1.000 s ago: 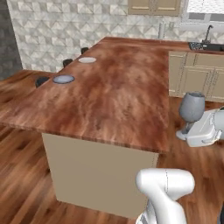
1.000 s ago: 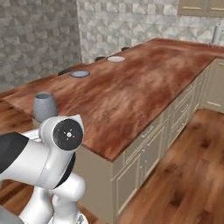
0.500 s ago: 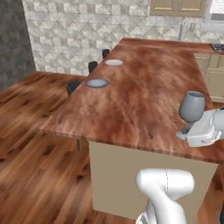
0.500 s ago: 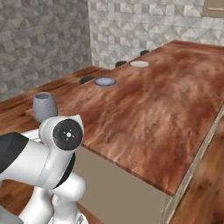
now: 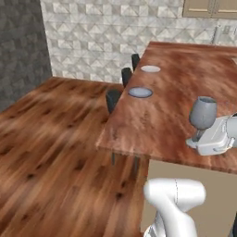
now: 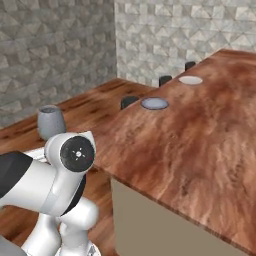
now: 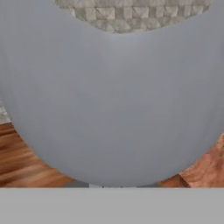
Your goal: Retrieve the wine glasses from the counter and place one next to each plate.
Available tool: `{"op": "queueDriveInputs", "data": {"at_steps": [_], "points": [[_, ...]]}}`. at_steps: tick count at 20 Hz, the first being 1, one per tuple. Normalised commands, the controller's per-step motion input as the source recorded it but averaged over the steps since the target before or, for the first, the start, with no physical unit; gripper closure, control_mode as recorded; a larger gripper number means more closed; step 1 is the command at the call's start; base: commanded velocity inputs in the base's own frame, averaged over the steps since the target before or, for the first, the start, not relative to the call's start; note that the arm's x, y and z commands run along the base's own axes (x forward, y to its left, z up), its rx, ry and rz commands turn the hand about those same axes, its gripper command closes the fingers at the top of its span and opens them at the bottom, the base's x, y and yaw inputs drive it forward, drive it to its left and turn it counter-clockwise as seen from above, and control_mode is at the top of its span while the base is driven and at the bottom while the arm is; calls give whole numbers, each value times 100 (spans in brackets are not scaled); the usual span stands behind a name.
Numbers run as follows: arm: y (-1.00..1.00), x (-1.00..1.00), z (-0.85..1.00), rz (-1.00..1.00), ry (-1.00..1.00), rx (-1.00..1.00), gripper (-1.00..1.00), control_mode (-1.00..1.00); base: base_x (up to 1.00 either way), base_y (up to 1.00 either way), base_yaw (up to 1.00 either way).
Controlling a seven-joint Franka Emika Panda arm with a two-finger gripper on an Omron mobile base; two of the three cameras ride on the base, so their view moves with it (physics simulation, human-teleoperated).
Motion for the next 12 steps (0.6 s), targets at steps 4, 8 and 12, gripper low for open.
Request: {"op": "queueDriveInputs", "data": {"at_steps": [4,8,12], "points": [[0,0,0,0,0,0,100,100,72,100,-1],[0,0,0,0,0,0,100,100,97,100,-13],[0,0,0,0,0,0,100,100,91,100,-27]]}}
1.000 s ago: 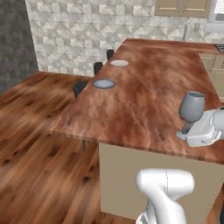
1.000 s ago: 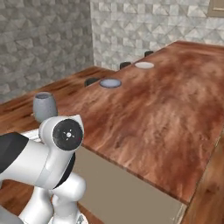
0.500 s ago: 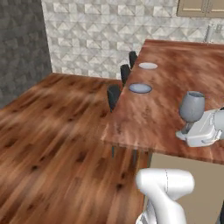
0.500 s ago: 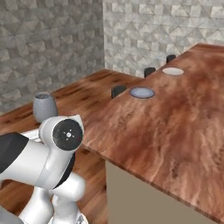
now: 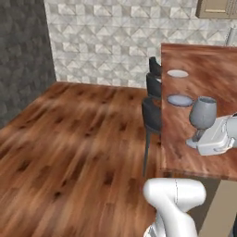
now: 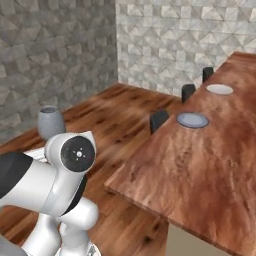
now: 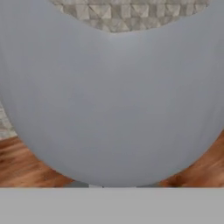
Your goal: Retrieve the wine glasses from the counter and place one next to each plate.
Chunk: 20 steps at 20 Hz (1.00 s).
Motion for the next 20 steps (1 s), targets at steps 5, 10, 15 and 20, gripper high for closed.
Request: {"op": "queueDriveInputs", "data": {"at_steps": [5,10,15,20], "points": [[0,0,0,0,0,0,100,100,79,100,-30],[0,0,0,0,0,0,100,100,62,100,-41],[0,0,0,0,0,0,100,100,55,65,-59],[0,0,0,0,0,0,100,100,46,52,-68]]}}
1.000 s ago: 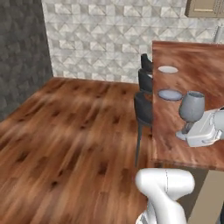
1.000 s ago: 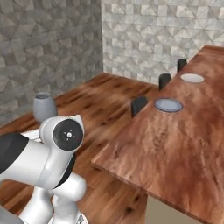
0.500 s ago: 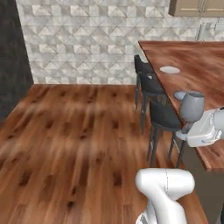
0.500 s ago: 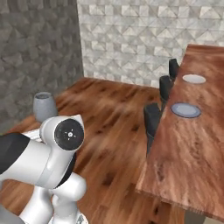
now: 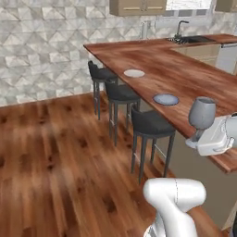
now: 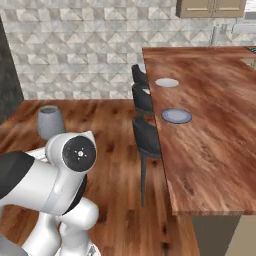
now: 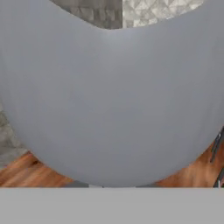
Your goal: Retrieve the wine glasses from the counter and place one next to each plate.
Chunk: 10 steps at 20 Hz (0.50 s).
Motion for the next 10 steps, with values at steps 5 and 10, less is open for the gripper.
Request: {"op": "queueDriveInputs", "data": {"at_steps": [5,10], "points": [[0,0,0,0,0,0,100,100,31,67,-61],[0,0,0,0,0,0,100,100,39,100,-49]]}}
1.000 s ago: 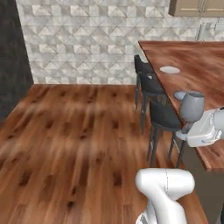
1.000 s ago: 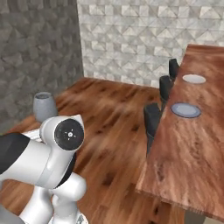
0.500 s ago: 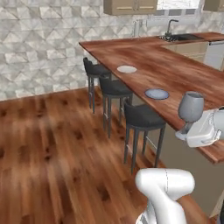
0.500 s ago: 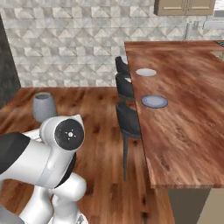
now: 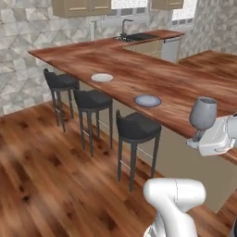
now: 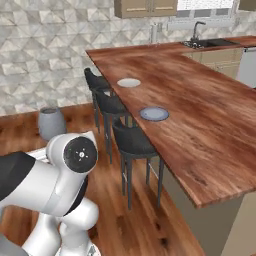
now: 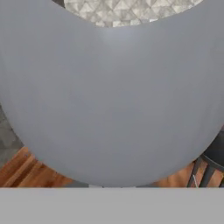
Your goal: Retrieve the wine glasses from the counter and place one next to each plate.
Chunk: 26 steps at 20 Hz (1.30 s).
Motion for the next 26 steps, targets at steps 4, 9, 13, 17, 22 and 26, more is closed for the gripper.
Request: {"op": "queueDriveInputs", "data": {"at_steps": [4,9,13,17,22,26], "points": [[0,0,0,0,0,0,100,100,51,99,-50],[0,0,0,0,0,0,100,100,98,31,-48],[0,0,0,0,0,0,100,100,82,-23,-28],[0,0,0,0,0,0,100,100,27,-78,-16],[0,0,0,0,0,0,100,100,46,39,-32],[0,0,0,0,0,0,100,100,53,68,-37]]}}
